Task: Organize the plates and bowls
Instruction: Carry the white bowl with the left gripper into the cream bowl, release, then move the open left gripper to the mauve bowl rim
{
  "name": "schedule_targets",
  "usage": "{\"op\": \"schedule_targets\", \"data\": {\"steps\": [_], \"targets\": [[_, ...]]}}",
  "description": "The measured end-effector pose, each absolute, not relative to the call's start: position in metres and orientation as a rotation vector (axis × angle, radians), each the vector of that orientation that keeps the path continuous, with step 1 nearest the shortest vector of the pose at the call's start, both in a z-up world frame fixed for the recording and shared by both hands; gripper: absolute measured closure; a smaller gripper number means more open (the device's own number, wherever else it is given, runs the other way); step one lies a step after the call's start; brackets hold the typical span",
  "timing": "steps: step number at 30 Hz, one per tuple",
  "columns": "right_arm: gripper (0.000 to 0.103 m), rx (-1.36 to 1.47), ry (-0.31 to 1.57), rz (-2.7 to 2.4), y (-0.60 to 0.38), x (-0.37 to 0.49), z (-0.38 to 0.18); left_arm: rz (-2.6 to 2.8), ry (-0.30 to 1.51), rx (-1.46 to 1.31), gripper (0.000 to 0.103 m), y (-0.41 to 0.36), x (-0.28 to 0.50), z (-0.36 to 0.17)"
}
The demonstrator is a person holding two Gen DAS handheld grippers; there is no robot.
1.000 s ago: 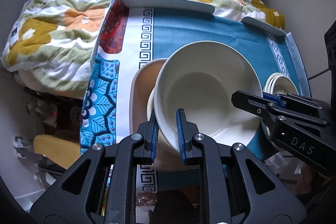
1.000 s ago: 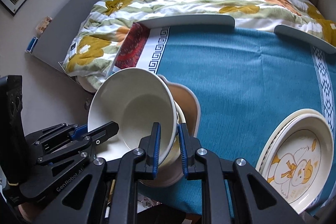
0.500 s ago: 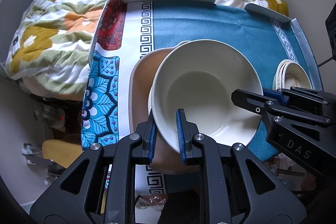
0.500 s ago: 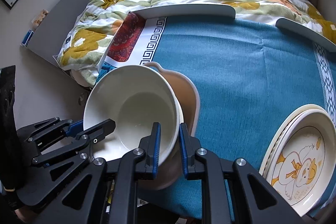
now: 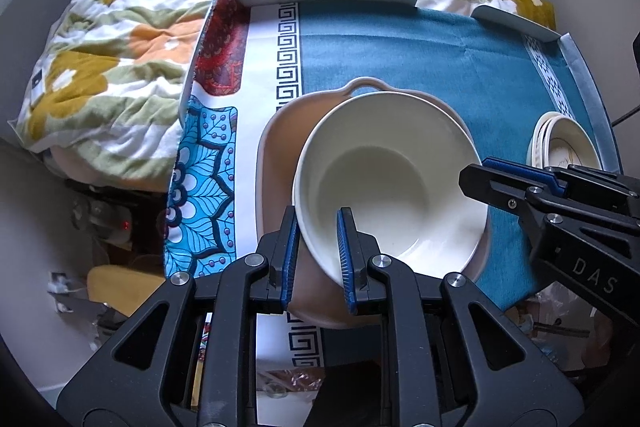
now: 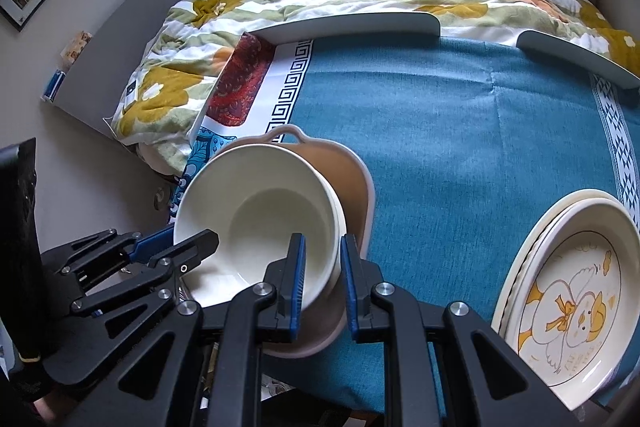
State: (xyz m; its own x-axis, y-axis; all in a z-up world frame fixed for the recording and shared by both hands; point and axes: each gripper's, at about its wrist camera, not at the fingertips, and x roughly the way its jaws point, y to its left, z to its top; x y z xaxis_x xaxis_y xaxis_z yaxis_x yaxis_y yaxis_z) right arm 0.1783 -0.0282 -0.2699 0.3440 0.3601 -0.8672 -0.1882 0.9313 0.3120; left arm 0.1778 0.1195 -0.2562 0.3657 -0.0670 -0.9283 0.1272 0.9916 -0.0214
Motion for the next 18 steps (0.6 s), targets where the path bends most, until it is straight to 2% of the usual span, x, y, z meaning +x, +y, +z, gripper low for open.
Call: {"op": "schedule_targets", "data": {"steps": [3,5,6,7,8,9,10,11,12,13,18], "targets": [[0.087,0.18,1.147,0.361,-0.032,0.174,-0.265,-0.123,1.178,0.062,0.087,0.119,0.174,-0.253],[0.087,0.192,1.136,0.363,-0.036,0.171,-0.26,-0.125,1.162,0.057,0.079,0.118,0.17,-0.247],[0.087,0.195,1.13,0.366,-0.038,0.17,-0.257,-0.126,1.155,0.053,0.063,0.118,0.168,-0.244],[0.086,0.195,1.125,0.37,-0.04,0.169,-0.254,-0.126,1.144,0.049,0.031,0.118,0.165,-0.24],[0.083,0.191,1.115,0.378,-0.043,0.166,-0.249,-0.127,1.126,0.04,0.015,0.117,0.162,-0.234],[0.071,0.185,1.107,0.38,-0.045,0.165,-0.244,-0.129,1.114,0.033,0.002,0.117,0.159,-0.23],[0.059,0.179,1.095,0.38,-0.048,0.163,-0.24,-0.126,1.095,0.025,0.002,0.116,0.155,-0.224],[0.031,0.172,1.08,0.381,-0.052,0.161,-0.235,-0.121,1.083,0.021,0.002,0.115,0.152,-0.219],[0.01,0.164,1.056,0.381,-0.058,0.157,-0.228,-0.114,1.079,0.021,0.002,0.115,0.148,-0.214],[0.006,0.155,1.037,0.379,-0.063,0.154,-0.223,-0.098,1.078,0.023,0.002,0.114,0.145,-0.21],[0.005,0.092,0.977,0.41,-0.082,0.139,-0.207,-0.053,1.052,0.015,0.002,0.123,0.123,-0.19]]}}
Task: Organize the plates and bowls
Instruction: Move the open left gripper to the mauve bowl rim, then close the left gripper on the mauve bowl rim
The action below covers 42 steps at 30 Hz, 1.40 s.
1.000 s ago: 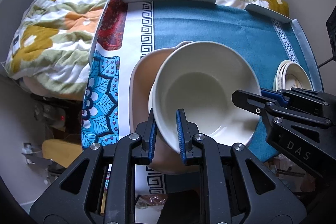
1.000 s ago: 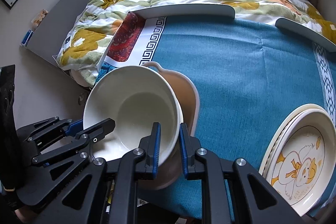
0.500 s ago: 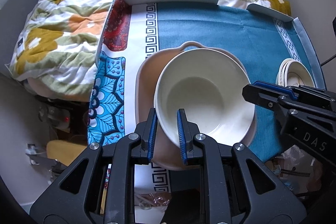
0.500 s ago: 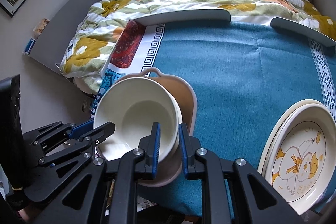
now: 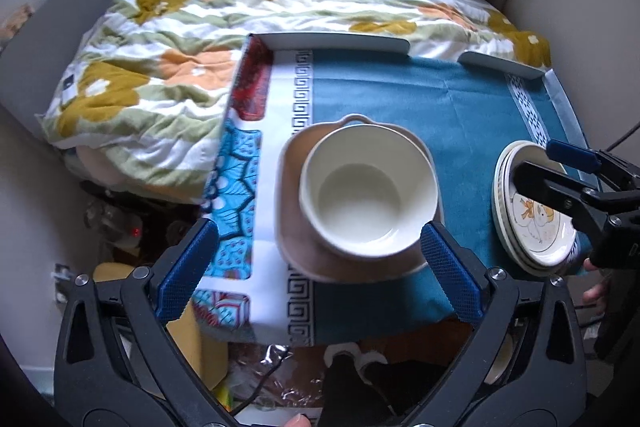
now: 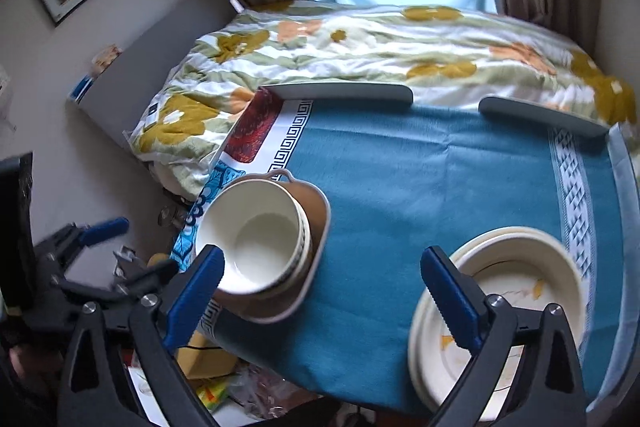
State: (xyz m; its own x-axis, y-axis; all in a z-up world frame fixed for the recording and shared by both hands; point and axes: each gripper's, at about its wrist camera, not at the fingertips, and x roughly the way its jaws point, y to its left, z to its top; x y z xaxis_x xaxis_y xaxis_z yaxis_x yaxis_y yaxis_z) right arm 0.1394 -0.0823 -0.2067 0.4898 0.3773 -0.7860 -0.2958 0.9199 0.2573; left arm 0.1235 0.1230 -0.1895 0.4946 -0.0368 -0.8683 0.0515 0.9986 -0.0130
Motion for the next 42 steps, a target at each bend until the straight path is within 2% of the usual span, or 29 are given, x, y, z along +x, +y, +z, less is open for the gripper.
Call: {"op": "schedule_targets", "data": {"steps": [5,15,17,18,20,22,24,26,29,31,38,42], "targets": [[0.005,-0.071,1.057,0.389,-0.078,0.129,-0.219,-0.058,1.083,0.03,0.002,0.135,0.111,-0.199],[0.005,-0.092,1.211,0.323,-0.052,0.142,-0.265,-0.129,1.201,0.09,0.003,0.159,0.138,-0.244],[0.008,-0.099,1.247,0.31,-0.045,0.148,-0.272,-0.143,1.224,0.129,0.005,0.16,0.147,-0.252],[0.014,-0.107,1.274,0.301,-0.041,0.152,-0.276,-0.16,1.241,0.137,0.006,0.162,0.153,-0.256],[0.021,-0.11,1.323,0.286,-0.036,0.157,-0.283,-0.189,1.261,0.146,0.01,0.163,0.161,-0.262],[0.027,-0.086,1.371,0.27,-0.034,0.163,-0.292,-0.212,1.28,0.17,0.021,0.163,0.168,-0.269],[0.032,-0.05,1.402,0.262,-0.033,0.168,-0.297,-0.232,1.298,0.188,0.026,0.162,0.174,-0.275],[0.034,-0.043,1.429,0.233,-0.031,0.172,-0.302,-0.252,1.311,0.192,0.029,0.162,0.179,-0.281],[0.038,-0.045,1.456,0.217,-0.027,0.175,-0.307,-0.277,1.335,0.198,0.038,0.161,0.185,-0.291],[0.044,-0.048,1.467,0.216,-0.023,0.178,-0.312,-0.295,1.341,0.189,0.041,0.161,0.187,-0.294],[0.054,-0.038,1.407,0.248,-0.021,0.181,-0.328,-0.36,1.338,0.152,0.06,0.156,0.193,-0.309],[0.067,-0.028,1.333,0.283,-0.022,0.179,-0.331,-0.382,1.322,0.136,0.072,0.154,0.197,-0.315]]}}
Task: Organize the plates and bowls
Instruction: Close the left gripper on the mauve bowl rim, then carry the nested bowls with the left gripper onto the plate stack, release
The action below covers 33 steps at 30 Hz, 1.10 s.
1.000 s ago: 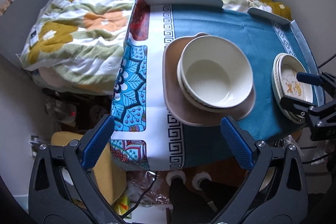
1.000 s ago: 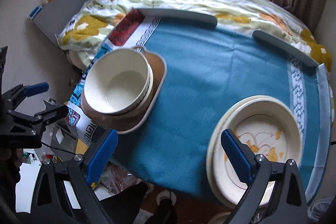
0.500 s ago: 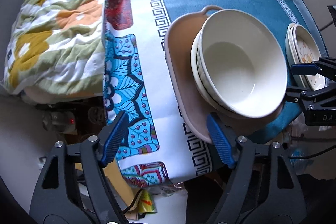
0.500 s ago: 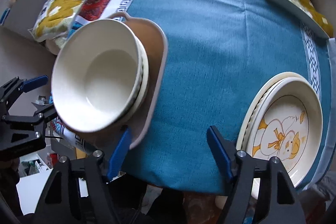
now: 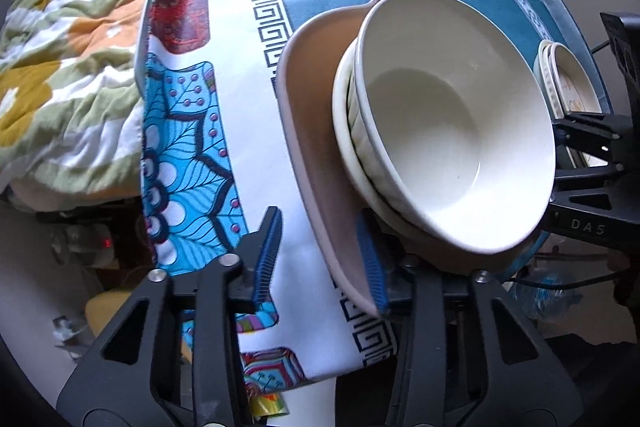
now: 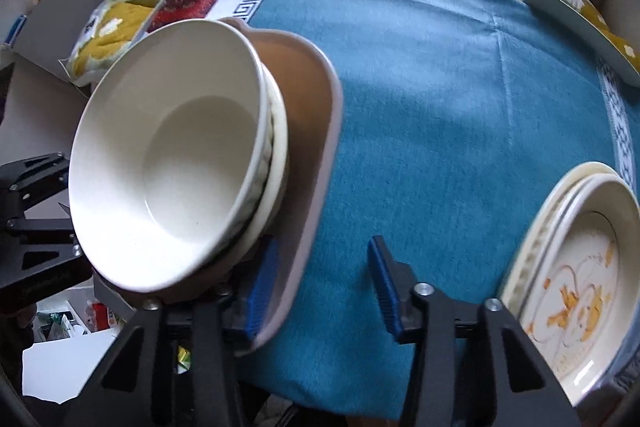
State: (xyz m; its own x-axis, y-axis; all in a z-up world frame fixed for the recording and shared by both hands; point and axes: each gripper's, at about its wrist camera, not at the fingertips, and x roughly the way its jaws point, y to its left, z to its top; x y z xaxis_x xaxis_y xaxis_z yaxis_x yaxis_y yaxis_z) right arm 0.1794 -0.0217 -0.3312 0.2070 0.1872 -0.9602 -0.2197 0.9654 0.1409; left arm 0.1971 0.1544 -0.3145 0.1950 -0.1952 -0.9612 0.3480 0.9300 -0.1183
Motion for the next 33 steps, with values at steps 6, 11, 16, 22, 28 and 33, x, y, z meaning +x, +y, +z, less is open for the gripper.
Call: {"op": "schedule_targets", "data": {"steps": [6,11,16,22,28,33], "targets": [[0.09,-0.1,1.25,0.354,-0.005,0.175,-0.333,-0.409,1.275,0.147,0.086,0.149,0.194,-0.318],[0.091,-0.176,1.204,0.348,0.008,0.171,-0.333,-0.401,1.213,0.222,0.091,0.138,0.185,-0.316],[0.091,-0.201,1.167,0.335,0.008,0.165,-0.329,-0.387,1.187,0.247,0.091,0.137,0.181,-0.315],[0.091,-0.185,1.143,0.334,0.006,0.163,-0.316,-0.385,1.163,0.263,0.091,0.136,0.183,-0.294],[0.091,-0.119,1.123,0.315,-0.019,0.159,-0.276,-0.399,1.115,0.302,0.091,0.12,0.184,-0.25],[0.091,-0.092,1.087,0.283,-0.054,0.148,-0.241,-0.425,1.075,0.315,0.091,0.083,0.179,-0.218]]}}
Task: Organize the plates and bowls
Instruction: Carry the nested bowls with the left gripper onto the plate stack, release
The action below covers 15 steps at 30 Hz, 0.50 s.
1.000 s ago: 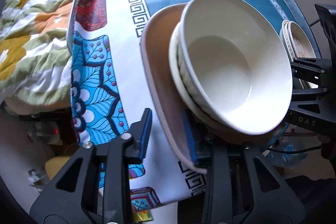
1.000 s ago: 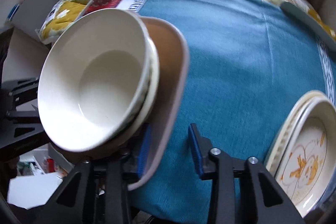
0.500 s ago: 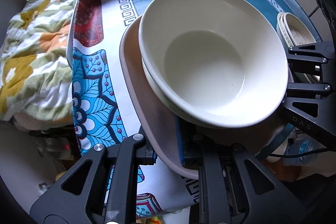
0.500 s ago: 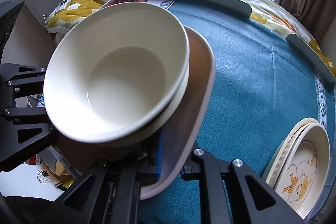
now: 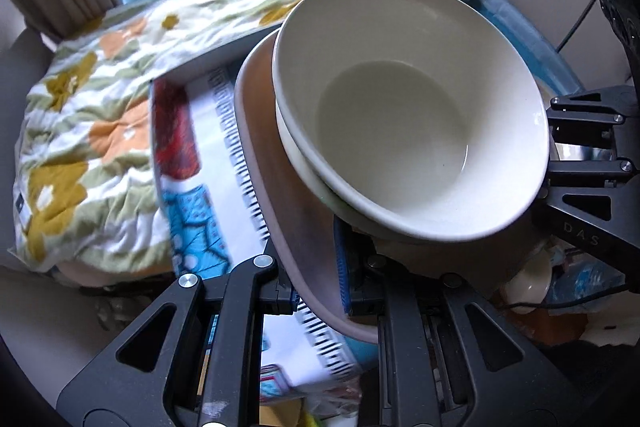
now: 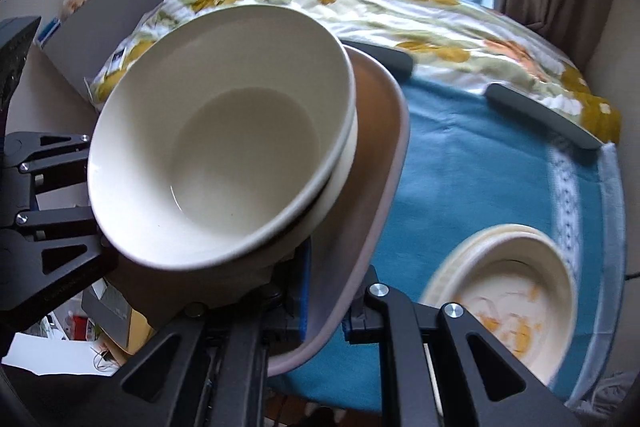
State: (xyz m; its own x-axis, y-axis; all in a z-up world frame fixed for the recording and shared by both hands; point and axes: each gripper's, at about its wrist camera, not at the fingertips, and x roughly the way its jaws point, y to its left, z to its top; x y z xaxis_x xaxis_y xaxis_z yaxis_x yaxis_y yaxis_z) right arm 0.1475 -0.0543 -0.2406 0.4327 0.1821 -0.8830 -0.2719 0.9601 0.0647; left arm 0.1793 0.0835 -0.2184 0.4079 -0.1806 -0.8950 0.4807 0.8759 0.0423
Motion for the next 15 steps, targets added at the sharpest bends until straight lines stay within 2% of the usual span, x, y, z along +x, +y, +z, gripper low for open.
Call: {"op": "schedule_targets", "data": {"steps": [7,15], "targets": [[0.091,-0.089,1.086,0.242,-0.122,0.129,-0.222,-0.461,1.052,0.291,0.091,0.004,0.165,-0.203],[0.091,-0.103,1.13,0.223,-0.202,0.106,-0.24,-0.471,1.093,0.246,0.091,-0.081,0.146,-0.232]]}}
